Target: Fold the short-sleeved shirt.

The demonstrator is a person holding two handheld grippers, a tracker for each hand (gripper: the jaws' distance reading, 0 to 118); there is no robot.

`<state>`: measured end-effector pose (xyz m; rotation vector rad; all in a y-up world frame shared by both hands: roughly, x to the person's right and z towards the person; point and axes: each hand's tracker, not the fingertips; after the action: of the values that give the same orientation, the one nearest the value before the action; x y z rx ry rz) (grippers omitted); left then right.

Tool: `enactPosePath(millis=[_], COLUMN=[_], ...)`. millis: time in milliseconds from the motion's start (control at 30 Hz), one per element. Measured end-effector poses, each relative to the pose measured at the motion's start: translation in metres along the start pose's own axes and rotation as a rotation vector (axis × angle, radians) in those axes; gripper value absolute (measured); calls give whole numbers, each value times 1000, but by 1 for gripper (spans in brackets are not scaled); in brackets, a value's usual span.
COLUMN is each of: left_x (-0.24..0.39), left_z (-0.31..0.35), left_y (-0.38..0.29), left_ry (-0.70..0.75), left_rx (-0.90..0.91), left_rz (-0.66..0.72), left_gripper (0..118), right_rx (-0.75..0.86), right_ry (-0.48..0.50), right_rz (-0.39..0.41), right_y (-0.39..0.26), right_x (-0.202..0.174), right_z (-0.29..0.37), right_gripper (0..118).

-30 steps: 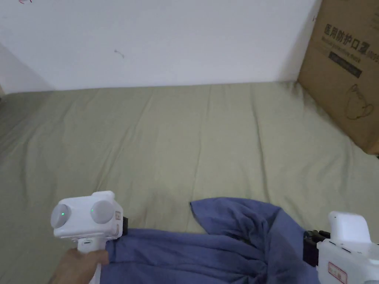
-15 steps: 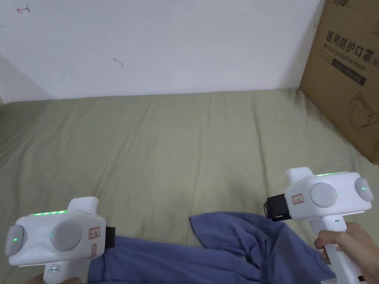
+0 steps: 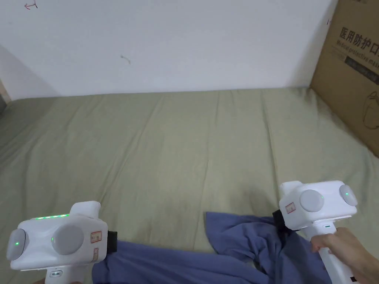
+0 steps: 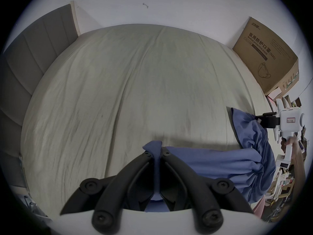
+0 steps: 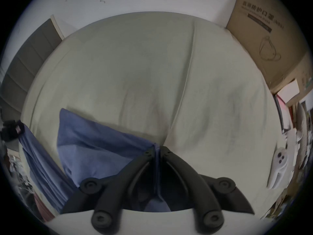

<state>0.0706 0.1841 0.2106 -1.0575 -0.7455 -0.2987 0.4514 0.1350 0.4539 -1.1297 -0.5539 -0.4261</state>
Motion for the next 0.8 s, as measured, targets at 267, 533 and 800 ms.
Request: enactPosePath(millis=[267, 533, 800], left_x=[-8, -23, -17], left_z=[51, 154, 258], left_y=[13, 44, 59], left_ry=[57, 112, 94], left_rx=[88, 293, 487], left_rz=[-16, -5, -20], left_gripper=[4, 4, 4], right_rx=[175, 400, 603], right_ry=[29, -39, -40], right_rz=[-105, -150, -171], right_y=[6, 6, -20], right_x=[23, 56, 65], right_z=[93, 238, 357], right_gripper=[5, 5, 5])
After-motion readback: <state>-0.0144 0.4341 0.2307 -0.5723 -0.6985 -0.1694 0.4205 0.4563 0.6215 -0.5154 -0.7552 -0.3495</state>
